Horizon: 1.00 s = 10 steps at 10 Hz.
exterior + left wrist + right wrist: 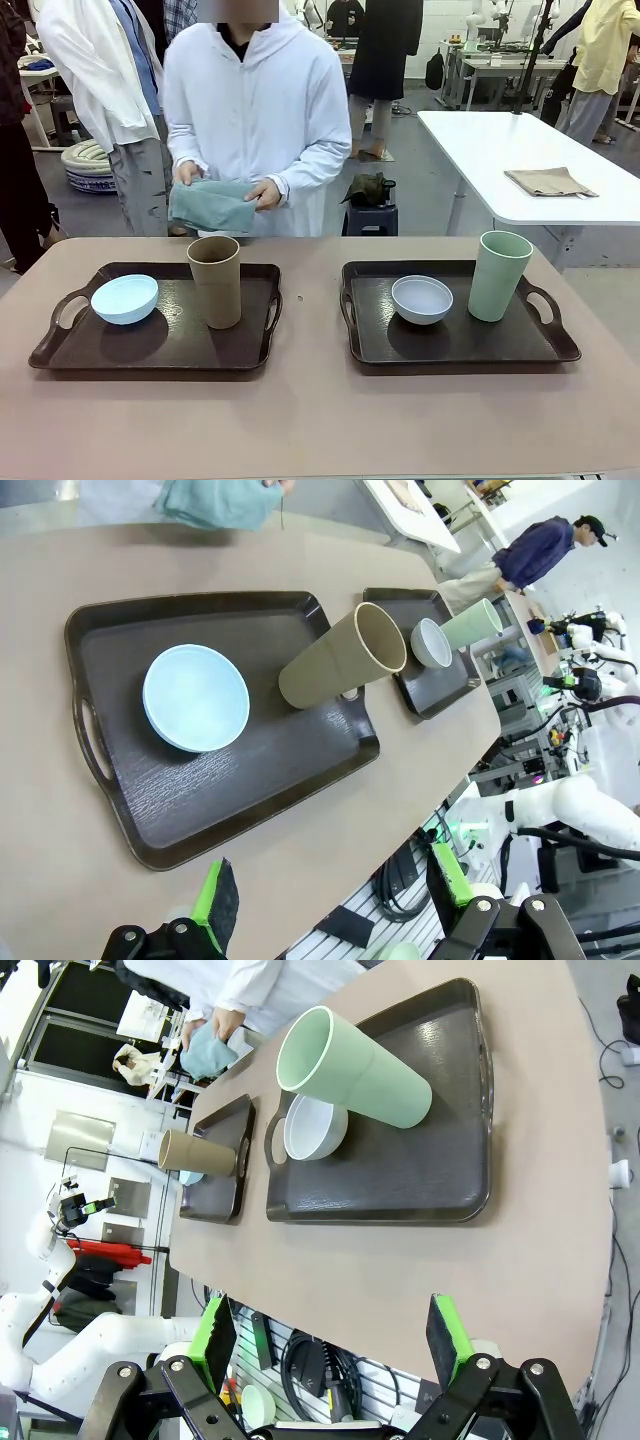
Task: Set up a tray with a mat and arrange the tableware.
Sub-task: Pick up the Picnic Bowl and Reusable plastic cup from the Handle tray in front of the human's position and hold them in the air.
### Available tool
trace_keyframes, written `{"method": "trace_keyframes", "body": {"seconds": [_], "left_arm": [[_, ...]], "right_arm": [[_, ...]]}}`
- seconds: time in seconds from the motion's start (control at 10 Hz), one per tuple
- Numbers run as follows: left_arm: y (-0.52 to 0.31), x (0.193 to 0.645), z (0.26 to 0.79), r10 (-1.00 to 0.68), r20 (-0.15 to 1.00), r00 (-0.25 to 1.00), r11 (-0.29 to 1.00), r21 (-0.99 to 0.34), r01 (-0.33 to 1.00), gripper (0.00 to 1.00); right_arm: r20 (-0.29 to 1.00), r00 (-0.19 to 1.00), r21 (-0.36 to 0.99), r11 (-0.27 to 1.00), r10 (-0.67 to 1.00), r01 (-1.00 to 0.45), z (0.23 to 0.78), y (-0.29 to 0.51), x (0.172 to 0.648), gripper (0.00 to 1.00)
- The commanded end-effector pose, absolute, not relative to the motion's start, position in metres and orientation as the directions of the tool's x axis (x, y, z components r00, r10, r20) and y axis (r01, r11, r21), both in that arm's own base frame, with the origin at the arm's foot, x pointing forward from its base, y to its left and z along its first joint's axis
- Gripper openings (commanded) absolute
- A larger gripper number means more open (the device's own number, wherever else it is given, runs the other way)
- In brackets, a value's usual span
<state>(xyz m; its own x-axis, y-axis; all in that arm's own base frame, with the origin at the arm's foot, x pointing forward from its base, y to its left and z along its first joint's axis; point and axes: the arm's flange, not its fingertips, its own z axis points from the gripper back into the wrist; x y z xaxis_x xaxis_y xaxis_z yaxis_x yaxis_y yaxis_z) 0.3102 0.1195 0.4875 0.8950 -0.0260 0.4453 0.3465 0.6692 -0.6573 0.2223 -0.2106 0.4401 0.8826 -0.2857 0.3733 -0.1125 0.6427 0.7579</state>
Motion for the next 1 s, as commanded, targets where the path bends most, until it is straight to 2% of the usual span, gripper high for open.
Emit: {"method": "trace_keyframes", "body": {"seconds": [0.0,0.9], "left_arm": [[0.1175,0.3114,0.4891,-0.015,0.451,0.893,0.663,-0.664,0.347,1.00],[0.1175,0.3114,0.4891,-0.015,0.451,0.893,0.663,-0.664,0.347,1.00]], "right_arm": [[0.386,0.877,0.767,0.629,-0.287,-0.132,0.4389,-0.2115,0.2243,1.00],[0.386,0.877,0.767,0.629,-0.287,-0.132,0.4389,-0.2115,0.2243,1.00]]}}
